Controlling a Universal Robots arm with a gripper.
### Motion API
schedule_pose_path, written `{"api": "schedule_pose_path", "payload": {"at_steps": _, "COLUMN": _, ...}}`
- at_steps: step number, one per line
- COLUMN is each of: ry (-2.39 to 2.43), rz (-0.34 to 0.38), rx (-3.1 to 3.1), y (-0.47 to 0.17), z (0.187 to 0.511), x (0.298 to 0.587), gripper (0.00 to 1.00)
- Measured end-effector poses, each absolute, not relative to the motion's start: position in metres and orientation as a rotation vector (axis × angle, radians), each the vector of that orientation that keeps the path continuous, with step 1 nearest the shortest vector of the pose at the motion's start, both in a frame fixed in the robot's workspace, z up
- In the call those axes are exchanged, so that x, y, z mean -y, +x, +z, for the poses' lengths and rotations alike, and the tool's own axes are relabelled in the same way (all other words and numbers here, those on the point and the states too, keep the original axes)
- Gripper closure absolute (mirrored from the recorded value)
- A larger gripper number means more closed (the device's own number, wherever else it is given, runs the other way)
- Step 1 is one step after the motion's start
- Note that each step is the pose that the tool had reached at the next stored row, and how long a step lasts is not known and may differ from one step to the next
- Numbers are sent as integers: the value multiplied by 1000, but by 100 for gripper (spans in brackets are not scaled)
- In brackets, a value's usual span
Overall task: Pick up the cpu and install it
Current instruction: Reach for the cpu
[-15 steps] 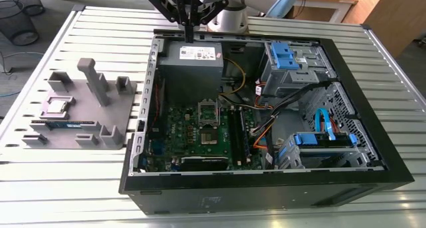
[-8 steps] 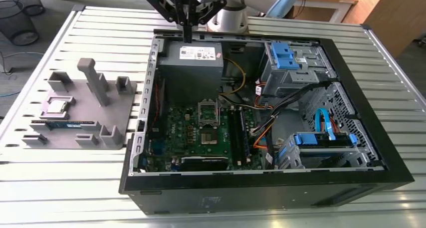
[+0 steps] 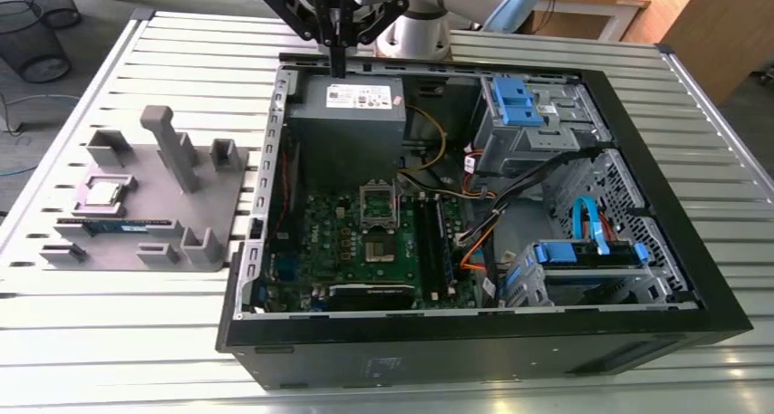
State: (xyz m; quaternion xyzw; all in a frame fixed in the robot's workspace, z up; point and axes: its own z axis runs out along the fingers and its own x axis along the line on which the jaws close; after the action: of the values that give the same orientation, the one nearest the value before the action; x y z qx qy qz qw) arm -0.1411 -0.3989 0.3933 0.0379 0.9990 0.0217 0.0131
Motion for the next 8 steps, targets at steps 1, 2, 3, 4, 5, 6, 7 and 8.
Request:
{"api": "schedule_pose_path", "payload": {"at_steps": 1, "ry": 118, "rz": 68, "rx": -3113, "y": -142, "z": 393, "x": 399, "gripper": 89}}
{"api": "schedule_pose_path", "payload": {"at_steps": 2, "ry": 118, "rz": 68, "rx": -3113, "y": -142, "z": 393, "x": 399, "gripper": 89}}
{"api": "schedule_pose_path", "payload": {"at_steps": 3, "ry": 118, "rz": 68, "rx": -3113, "y": -143, "z": 393, "x": 399, "gripper": 89}}
{"api": "schedule_pose_path", "payload": {"at_steps": 4, "ry": 118, "rz": 68, "rx": -3113, "y": -143, "z": 393, "x": 399, "gripper": 89}}
{"api": "schedule_pose_path", "payload": {"at_steps": 5, "ry": 118, "rz": 68, "rx": -3113, "y": -144, "z": 393, "x": 399, "gripper": 89}}
{"api": "schedule_pose_path", "payload": {"at_steps": 6, "ry": 118, "rz": 68, "rx": -3112, "y": -145, "z": 393, "x": 399, "gripper": 89}}
{"api": "schedule_pose_path", "payload": {"at_steps": 7, "ry": 118, "rz": 68, "rx": -3112, "y": -145, "z": 393, "x": 399, "gripper": 89}}
{"api": "schedule_pose_path", "payload": {"at_steps": 8, "ry": 118, "rz": 68, "rx": -3112, "y": -146, "z": 393, "x": 399, "gripper": 89}}
